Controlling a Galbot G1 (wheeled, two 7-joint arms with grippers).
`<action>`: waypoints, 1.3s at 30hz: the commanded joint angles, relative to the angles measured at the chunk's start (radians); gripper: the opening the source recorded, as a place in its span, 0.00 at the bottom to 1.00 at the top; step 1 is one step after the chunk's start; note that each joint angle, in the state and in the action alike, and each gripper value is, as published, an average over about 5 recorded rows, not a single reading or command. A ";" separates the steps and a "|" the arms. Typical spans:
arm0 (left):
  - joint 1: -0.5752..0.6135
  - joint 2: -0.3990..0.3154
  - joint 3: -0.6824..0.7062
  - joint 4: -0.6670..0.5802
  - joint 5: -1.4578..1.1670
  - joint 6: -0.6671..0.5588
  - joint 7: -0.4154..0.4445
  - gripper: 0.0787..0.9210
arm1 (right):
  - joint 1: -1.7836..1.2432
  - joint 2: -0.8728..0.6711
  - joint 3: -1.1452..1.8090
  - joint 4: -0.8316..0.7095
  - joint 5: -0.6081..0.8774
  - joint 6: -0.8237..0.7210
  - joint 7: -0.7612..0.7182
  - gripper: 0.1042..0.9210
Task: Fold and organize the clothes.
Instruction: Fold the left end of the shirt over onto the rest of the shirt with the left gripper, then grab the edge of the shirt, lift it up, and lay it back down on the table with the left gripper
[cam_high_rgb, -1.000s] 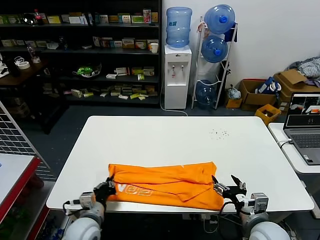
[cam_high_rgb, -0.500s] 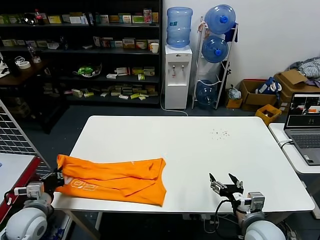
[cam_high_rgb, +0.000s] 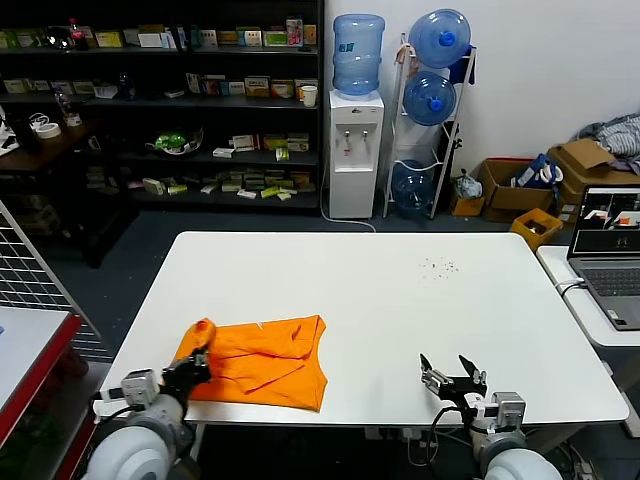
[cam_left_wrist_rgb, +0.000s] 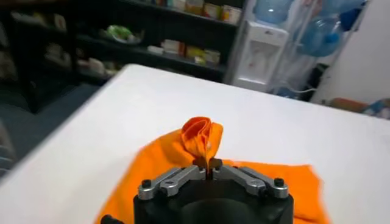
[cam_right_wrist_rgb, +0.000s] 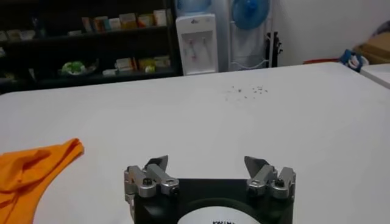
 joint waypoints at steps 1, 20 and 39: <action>-0.207 -0.208 0.208 0.023 -0.081 0.049 -0.077 0.04 | -0.006 0.032 -0.008 -0.014 -0.026 0.001 0.003 0.88; -0.253 -0.244 0.229 0.139 -0.015 0.012 -0.015 0.11 | 0.016 0.031 -0.013 -0.026 -0.018 -0.002 0.005 0.88; -0.042 0.108 -0.099 0.325 0.126 -0.126 0.417 0.74 | 0.021 0.034 -0.022 -0.044 -0.016 0.007 0.001 0.88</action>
